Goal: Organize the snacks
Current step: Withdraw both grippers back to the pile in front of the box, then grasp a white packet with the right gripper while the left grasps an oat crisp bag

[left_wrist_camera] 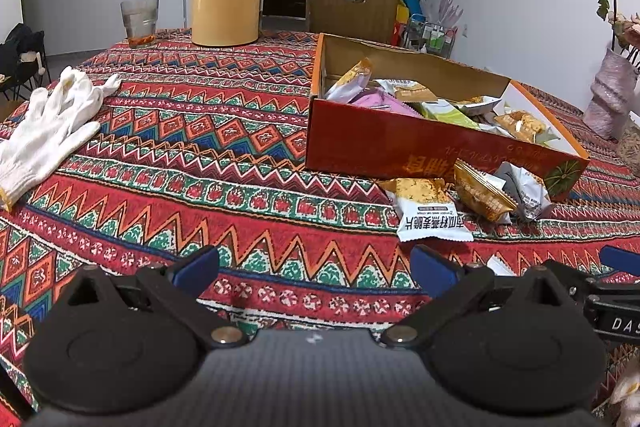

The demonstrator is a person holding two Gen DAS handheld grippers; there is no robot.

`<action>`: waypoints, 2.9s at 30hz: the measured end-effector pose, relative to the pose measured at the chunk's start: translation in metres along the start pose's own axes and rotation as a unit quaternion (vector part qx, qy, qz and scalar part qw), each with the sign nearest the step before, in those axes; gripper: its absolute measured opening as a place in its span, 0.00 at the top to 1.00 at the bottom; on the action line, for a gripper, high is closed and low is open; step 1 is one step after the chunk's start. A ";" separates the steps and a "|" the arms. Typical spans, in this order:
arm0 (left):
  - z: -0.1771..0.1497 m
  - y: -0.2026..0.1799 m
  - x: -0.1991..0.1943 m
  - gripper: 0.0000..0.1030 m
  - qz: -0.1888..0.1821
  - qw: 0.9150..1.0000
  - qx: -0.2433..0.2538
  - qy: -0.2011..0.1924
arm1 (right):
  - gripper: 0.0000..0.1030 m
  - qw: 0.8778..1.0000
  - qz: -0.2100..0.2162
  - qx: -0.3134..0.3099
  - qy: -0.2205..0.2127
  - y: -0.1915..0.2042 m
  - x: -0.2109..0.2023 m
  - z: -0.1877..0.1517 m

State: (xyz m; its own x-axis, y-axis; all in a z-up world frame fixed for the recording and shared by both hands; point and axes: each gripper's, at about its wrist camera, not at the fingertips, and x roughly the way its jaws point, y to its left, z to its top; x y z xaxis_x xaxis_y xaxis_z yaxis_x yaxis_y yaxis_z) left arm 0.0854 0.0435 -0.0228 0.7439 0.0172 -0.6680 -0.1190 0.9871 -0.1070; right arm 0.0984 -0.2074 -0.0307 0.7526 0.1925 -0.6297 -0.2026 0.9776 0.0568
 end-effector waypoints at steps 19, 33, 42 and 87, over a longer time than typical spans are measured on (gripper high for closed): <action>-0.014 0.018 -0.011 0.00 0.010 1.000 -0.015 0.012 | 0.00 0.997 0.043 -0.059 0.033 0.055 0.013 -0.014; -0.022 0.024 -0.008 0.00 -0.004 0.999 -0.025 0.027 | 0.00 0.996 0.047 -0.063 0.049 0.064 0.027 -0.015; -0.022 0.026 -0.006 0.00 -0.001 0.999 -0.030 0.031 | 0.24 0.994 0.071 -0.076 0.038 0.065 0.019 -0.015; 0.046 -0.074 0.079 0.00 0.029 0.996 0.029 0.077 | 0.56 0.993 -0.018 0.094 -0.071 -0.101 0.015 0.016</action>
State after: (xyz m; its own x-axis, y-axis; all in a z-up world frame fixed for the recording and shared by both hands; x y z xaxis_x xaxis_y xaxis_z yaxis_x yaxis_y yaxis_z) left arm 0.1828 -0.0205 -0.0335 0.6269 0.0538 -0.7772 -0.1168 0.9928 -0.0255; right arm 0.1400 -0.3019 -0.0338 0.8411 0.1542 -0.5185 -0.0637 0.9801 0.1882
